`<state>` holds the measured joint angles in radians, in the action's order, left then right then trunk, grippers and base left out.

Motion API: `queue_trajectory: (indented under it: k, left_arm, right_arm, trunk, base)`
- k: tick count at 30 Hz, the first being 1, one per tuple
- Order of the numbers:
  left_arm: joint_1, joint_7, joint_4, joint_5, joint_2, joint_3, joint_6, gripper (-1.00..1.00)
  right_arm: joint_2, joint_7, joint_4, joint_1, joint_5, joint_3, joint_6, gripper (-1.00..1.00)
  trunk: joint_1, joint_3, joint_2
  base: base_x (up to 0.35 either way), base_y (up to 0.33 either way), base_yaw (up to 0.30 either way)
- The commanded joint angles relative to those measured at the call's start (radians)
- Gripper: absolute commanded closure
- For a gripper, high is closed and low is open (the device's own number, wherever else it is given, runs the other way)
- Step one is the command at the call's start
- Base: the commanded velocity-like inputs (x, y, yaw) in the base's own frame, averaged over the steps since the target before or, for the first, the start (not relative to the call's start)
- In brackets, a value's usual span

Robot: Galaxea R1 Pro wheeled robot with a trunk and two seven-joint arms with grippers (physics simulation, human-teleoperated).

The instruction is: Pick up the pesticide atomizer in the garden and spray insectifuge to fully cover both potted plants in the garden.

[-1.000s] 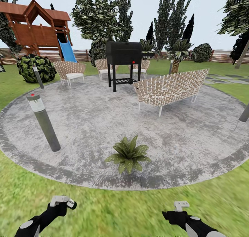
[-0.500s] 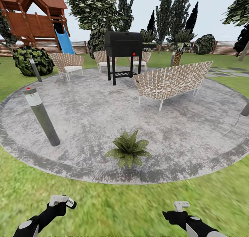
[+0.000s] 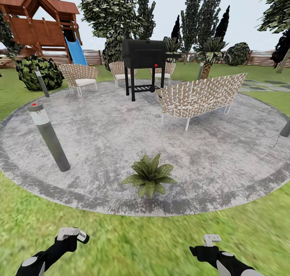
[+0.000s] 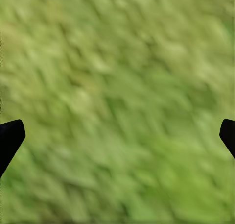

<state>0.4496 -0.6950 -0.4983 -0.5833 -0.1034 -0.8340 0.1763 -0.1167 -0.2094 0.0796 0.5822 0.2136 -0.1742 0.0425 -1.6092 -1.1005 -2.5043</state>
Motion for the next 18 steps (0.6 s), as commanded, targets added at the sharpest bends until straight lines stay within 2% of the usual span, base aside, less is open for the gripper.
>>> queue_trajectory:
  k: [1, 13, 18]
  left_arm:
    - [0.001, -0.006, 0.000, -0.010, 0.001, -0.008, 0.005, 1.00]
    - [0.001, -0.005, 0.003, -0.012, 0.002, -0.008, 0.005, 1.00]
    - [0.001, -0.003, 0.004, -0.012, 0.002, -0.008, 0.005, 1.00]
  right_arm:
    - [-0.001, -0.003, -0.001, 0.001, 0.010, -0.008, 0.004, -1.00]
    - [0.000, -0.003, -0.001, 0.001, 0.010, -0.008, 0.004, -1.00]
    - [0.000, -0.002, -0.001, 0.001, 0.010, -0.008, 0.004, -1.00]
  trunk:
    - [0.000, 0.001, 0.000]
    - [0.000, 0.019, 0.000]
    - [0.000, 0.027, 0.000]
  base:
    - [0.000, 0.000, 0.000]
    - [-0.006, 0.005, 0.000]
    - [-0.103, 0.198, 0.000]
